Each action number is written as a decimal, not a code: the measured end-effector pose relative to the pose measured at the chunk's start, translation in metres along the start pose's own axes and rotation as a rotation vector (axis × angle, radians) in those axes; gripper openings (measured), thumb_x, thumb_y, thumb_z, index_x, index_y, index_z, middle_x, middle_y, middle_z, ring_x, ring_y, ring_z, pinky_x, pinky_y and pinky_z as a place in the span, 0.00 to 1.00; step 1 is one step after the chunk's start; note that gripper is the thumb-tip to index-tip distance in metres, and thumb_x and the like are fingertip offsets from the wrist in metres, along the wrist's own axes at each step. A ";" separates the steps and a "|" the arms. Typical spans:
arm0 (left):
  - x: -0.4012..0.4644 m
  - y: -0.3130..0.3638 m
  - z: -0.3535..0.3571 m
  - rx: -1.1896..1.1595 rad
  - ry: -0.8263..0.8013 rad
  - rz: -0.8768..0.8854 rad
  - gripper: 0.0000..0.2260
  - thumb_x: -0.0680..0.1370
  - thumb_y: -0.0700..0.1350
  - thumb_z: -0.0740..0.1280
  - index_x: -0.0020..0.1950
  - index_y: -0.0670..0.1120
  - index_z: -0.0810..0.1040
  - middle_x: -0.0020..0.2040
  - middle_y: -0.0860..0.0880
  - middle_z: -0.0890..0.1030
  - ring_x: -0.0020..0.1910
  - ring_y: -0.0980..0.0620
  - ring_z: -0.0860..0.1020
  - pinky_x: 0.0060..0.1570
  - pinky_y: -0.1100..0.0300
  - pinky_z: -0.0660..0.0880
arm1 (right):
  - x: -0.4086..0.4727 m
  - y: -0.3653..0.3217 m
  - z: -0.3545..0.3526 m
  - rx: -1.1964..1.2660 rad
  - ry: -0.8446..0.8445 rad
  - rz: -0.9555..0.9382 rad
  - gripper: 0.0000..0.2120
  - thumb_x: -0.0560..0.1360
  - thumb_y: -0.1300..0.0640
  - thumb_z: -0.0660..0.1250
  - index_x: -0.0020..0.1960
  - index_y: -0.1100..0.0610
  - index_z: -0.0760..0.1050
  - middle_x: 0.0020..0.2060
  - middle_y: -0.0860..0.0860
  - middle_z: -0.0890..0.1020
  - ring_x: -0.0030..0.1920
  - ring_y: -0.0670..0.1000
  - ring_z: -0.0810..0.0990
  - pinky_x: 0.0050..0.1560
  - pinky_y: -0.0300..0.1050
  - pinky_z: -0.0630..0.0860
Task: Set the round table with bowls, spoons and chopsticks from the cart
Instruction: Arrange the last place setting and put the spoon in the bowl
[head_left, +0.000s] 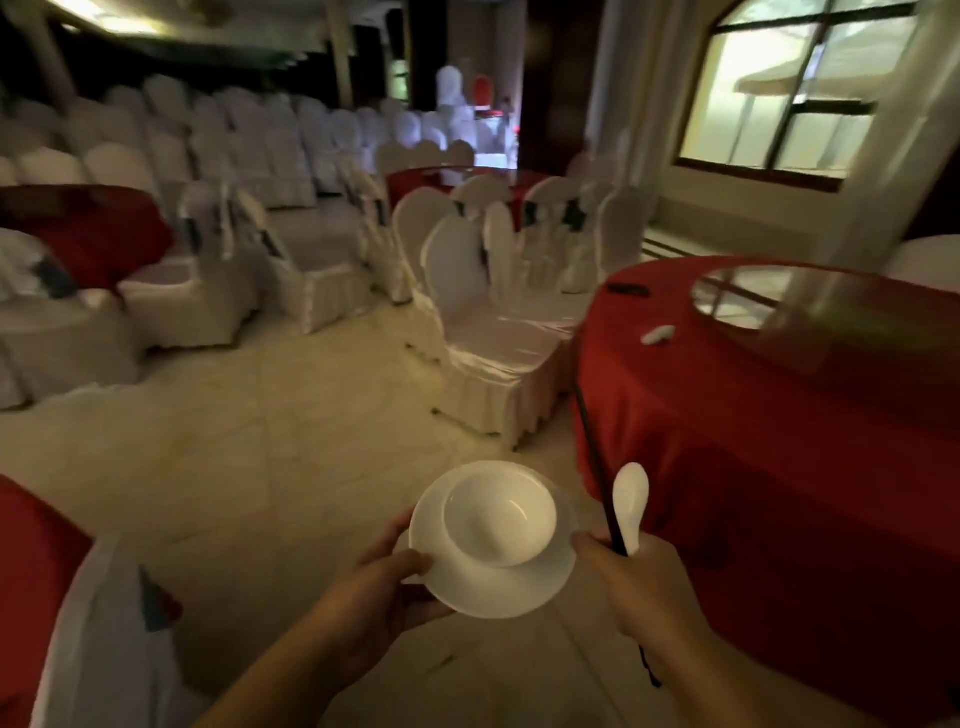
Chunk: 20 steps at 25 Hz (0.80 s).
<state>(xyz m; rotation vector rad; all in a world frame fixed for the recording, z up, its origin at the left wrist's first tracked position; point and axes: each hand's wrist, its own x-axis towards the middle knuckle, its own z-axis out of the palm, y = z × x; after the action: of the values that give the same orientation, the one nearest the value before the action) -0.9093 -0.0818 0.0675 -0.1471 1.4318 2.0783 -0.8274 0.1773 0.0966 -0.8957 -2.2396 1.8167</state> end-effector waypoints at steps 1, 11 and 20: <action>0.022 0.015 -0.010 -0.001 0.040 0.022 0.24 0.79 0.31 0.63 0.66 0.56 0.79 0.58 0.41 0.84 0.49 0.37 0.85 0.42 0.47 0.85 | 0.034 -0.011 0.019 -0.010 -0.038 -0.026 0.10 0.70 0.49 0.75 0.41 0.56 0.84 0.19 0.46 0.73 0.19 0.43 0.71 0.19 0.37 0.64; 0.174 0.169 -0.063 -0.264 0.400 0.216 0.23 0.78 0.30 0.63 0.59 0.57 0.81 0.62 0.36 0.81 0.48 0.30 0.84 0.39 0.44 0.84 | 0.301 -0.177 0.184 -0.154 -0.446 -0.201 0.08 0.71 0.50 0.76 0.37 0.53 0.83 0.22 0.47 0.78 0.22 0.42 0.75 0.28 0.40 0.70; 0.293 0.306 -0.227 -0.407 0.543 0.368 0.25 0.76 0.31 0.65 0.63 0.60 0.76 0.59 0.36 0.84 0.46 0.33 0.85 0.41 0.46 0.84 | 0.450 -0.294 0.431 -0.225 -0.677 -0.287 0.09 0.70 0.51 0.77 0.37 0.55 0.84 0.20 0.48 0.74 0.20 0.46 0.72 0.28 0.42 0.68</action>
<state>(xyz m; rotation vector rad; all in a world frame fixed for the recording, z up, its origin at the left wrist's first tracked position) -1.3649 -0.2322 0.1019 -0.7045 1.3782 2.7687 -1.4949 0.0095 0.1322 0.0716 -2.8052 1.9477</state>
